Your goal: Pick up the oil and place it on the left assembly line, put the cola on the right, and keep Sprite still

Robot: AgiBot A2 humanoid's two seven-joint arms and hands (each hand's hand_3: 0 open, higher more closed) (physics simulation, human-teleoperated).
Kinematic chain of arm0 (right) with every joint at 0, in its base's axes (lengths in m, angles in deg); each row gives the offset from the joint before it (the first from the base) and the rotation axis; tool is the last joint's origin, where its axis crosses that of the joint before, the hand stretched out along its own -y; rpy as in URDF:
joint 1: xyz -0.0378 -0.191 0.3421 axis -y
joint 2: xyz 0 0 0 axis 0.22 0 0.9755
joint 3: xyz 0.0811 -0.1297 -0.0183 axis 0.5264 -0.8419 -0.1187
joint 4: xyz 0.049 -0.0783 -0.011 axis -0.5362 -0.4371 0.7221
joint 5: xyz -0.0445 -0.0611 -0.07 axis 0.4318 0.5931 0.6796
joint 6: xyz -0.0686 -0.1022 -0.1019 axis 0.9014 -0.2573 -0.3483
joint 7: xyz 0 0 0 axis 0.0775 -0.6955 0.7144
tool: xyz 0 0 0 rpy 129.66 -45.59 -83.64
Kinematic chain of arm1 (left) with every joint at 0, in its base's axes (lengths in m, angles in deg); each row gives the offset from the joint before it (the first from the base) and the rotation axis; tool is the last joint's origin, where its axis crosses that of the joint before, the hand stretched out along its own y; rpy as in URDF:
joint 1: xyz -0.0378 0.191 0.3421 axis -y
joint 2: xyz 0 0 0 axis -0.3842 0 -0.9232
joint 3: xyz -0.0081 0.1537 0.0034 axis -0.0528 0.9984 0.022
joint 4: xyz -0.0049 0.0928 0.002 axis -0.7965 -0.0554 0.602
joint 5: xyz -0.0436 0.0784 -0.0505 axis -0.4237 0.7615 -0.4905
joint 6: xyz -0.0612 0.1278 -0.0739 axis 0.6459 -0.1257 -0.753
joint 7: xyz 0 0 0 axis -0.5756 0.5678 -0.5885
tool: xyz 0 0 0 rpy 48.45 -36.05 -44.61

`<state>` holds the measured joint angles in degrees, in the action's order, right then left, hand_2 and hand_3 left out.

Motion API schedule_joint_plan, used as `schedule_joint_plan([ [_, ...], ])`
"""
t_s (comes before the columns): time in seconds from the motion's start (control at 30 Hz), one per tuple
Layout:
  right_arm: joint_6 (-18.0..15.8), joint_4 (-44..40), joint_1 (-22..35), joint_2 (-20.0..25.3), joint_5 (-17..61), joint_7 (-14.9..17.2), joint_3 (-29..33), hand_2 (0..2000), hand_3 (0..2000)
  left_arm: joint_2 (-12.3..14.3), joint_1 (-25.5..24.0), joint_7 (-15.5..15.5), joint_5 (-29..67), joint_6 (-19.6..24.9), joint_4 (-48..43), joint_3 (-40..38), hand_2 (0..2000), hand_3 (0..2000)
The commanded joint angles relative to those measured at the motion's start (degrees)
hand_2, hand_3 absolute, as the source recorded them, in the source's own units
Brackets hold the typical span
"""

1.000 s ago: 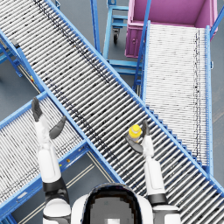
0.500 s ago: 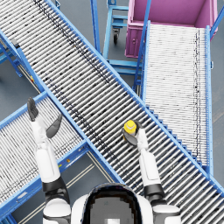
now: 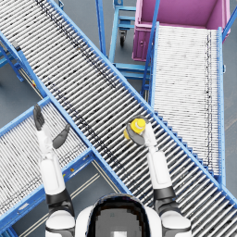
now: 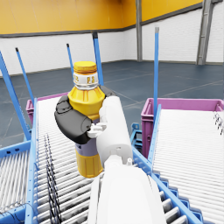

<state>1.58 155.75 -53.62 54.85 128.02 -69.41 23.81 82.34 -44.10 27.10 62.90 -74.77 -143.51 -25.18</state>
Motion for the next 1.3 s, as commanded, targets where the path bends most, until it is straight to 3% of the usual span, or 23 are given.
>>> schedule_joint_plan([
  [0.03, 0.12, 4.29, 7.65, -3.11, -0.01, -0.03, -4.53, 2000, 2000, 0.03, 0.01, 0.00, 0.00, 0.00, -1.78, 2.11, 0, 0],
  [0.07, 0.31, 4.89, 7.26, 1.80, -0.03, -0.04, -0.61, 2000, 2000, 0.10, -0.19, 0.00, 0.00, 0.00, -1.86, 2.52, 0, 0],
  [0.13, -0.02, 5.27, 9.68, 1.29, -0.03, -0.14, -2.64, 2000, 2000, 0.32, -1.11, 0.00, 0.00, 0.00, -2.30, 3.69, 0, 0],
  [0.17, 0.10, 5.45, 18.86, -15.86, -0.04, -0.17, -21.28, 2000, 2000, 0.42, -1.65, 0.00, 0.00, 0.00, -2.37, 4.55, 0, 0],
  [0.2, -0.69, 5.80, 12.57, -0.87, -0.08, -0.22, -6.00, 2000, 2000, 0.47, -1.82, 0.00, 0.01, 0.00, -2.20, 5.50, 0, 0],
  [0.37, 0.21, 8.20, 14.71, 0.35, -0.02, -0.18, -6.69, 2000, 2000, 0.53, -5.00, 0.00, 0.01, 0.00, -2.56, 11.71, 0, 0],
  [0.57, 0.30, 8.66, 16.20, 2.12, -0.03, -0.25, -8.64, 2000, 2000, 0.41, -6.96, 0.00, 15.35, 0.00, -4.21, 19.10, 0, 0],
  [0.7, 0.12, 9.39, 15.47, 2.36, -0.03, -0.23, -11.79, 2000, 2000, 2.50, -4.07, 0.00, 23.69, 0.00, -3.40, 24.48, 0, 0],
  [0.73, 0.07, 9.27, 21.97, -8.80, -0.03, -0.24, -23.97, 2000, 2000, 2.91, -3.67, 0.00, 24.64, 0.00, -3.30, 25.40, 0, 0],
  [0.77, 0.36, 9.14, 16.90, -0.38, -0.06, -0.24, -16.26, 2000, 2000, 3.16, -3.52, 0.00, 25.32, 0.00, -3.03, 26.45, 0, 0],
  [1.2, -0.22, 12.06, 13.72, -0.28, 0.00, -0.13, -21.45, 2000, 2000, 6.13, -1.01, -0.01, 27.01, 0.10, -0.83, 28.91, 0, 0],
  [1.23, 0.27, 12.06, 13.67, -0.21, 0.03, -0.15, -21.38, 2000, 2000, 5.90, -1.44, -0.02, 27.01, 0.24, -1.14, 28.61, 1361, 327],
  [1.27, -0.46, 12.50, 13.76, -0.28, 0.10, -0.22, -21.20, 2000, 2000, 5.53, -1.85, -0.22, 26.99, 3.80, -0.99, 28.63, 2000, 653],
  [1.3, -1.97, 12.35, 13.86, -0.43, 0.17, -0.15, -21.07, 2000, 2000, 5.46, -1.76, -0.40, 26.95, 6.06, -1.12, 28.45, 2000, 980],
])
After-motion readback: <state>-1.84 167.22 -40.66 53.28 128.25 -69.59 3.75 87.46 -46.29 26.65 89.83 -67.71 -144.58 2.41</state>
